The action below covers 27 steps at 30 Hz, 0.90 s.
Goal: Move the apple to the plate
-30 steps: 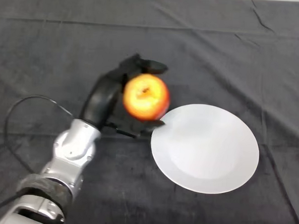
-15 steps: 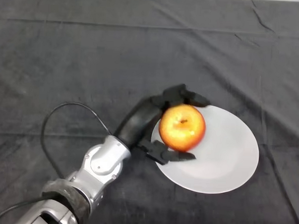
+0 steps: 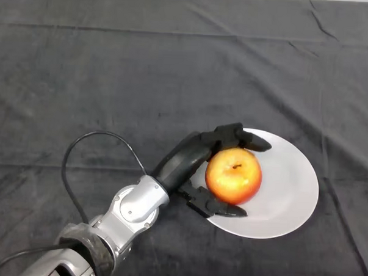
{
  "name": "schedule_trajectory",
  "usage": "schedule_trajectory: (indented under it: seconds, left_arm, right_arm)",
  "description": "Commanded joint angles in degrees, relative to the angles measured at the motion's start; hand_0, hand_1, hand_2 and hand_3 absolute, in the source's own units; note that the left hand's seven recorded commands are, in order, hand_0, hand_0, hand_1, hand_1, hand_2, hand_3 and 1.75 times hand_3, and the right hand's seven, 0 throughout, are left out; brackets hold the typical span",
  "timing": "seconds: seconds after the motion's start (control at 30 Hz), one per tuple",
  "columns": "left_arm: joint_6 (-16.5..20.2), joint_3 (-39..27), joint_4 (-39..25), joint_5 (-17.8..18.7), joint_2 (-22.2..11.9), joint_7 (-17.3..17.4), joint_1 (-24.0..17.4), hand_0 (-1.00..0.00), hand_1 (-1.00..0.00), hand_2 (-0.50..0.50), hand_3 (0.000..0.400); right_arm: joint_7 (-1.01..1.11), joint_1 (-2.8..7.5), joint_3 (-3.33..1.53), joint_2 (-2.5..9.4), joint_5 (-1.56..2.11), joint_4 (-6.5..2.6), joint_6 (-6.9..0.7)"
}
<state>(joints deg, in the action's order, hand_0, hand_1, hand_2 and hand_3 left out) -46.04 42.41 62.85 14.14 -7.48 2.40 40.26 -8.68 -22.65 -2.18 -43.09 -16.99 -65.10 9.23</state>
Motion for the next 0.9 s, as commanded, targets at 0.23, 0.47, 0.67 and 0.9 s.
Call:
schedule_trajectory:
  seconds: [0.23, 0.47, 0.67, 0.9]
  left_arm:
    - [1.27, 1.59, -2.95, 3.66, -2.48, 1.06, 1.25, 0.00, 0.00, 0.00, 0.000]
    - [0.05, -1.20, -1.67, 5.31, -4.28, 3.15, 1.34, 0.00, 0.00, 0.00, 0.000]
    - [-1.80, -4.76, -0.25, 6.13, -6.11, 4.69, 1.00, 0.00, 0.00, 0.00, 0.000]
    - [-3.96, -9.04, 1.38, 6.45, -8.00, 5.77, 0.01, 0.00, 0.00, 0.00, 0.000]
  right_arm:
    - [-0.28, 2.33, -0.85, 2.97, 0.09, -1.68, -0.27]
    - [-0.29, 2.31, -0.86, 2.97, 0.08, -1.72, -0.24]
    - [-0.30, 2.29, -0.87, 2.96, 0.08, -1.76, -0.21]
    - [-0.31, 2.27, -0.88, 2.96, 0.08, -1.81, -0.18]
